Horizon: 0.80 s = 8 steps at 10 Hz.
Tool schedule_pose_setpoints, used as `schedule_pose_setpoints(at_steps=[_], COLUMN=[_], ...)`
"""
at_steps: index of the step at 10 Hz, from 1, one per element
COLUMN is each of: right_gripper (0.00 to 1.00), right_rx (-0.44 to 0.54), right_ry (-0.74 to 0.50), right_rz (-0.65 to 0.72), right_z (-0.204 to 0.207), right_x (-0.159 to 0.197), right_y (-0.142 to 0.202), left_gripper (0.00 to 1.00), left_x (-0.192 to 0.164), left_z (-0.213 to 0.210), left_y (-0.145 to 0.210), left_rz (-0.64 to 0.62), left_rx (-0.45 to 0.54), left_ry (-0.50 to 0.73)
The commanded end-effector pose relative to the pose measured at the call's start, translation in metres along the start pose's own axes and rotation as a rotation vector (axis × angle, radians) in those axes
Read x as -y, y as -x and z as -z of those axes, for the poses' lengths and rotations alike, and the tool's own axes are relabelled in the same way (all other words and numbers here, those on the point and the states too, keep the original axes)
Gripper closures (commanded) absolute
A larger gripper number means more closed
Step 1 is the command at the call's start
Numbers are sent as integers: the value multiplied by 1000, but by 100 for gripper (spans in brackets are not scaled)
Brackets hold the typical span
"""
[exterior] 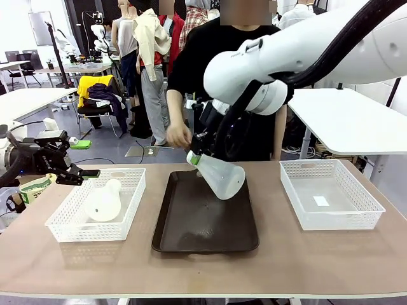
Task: Prepare the laboratory tools.
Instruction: Place the picked Big flask upright in the Handle tray as instructed by the person.
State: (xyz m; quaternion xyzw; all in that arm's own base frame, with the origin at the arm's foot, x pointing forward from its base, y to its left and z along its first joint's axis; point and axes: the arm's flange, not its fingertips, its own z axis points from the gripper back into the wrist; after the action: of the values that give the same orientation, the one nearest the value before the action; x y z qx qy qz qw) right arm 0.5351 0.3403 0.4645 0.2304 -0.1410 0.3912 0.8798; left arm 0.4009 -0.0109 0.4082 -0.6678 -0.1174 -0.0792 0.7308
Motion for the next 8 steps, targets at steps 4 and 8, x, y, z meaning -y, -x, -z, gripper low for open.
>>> schedule_pose_setpoints(at_steps=[4,8], right_gripper=[100,100], right_rx=[294,481], right_ry=[-273,-481], right_rz=[-335,-597], right_z=[-22,-10], right_x=[5,22], right_y=[33,41], left_gripper=[0,0], left_x=[2,2], left_z=[-1,-1], left_y=[1,1], left_rz=[2,2], left_rx=[2,2], left_ry=[8,8])
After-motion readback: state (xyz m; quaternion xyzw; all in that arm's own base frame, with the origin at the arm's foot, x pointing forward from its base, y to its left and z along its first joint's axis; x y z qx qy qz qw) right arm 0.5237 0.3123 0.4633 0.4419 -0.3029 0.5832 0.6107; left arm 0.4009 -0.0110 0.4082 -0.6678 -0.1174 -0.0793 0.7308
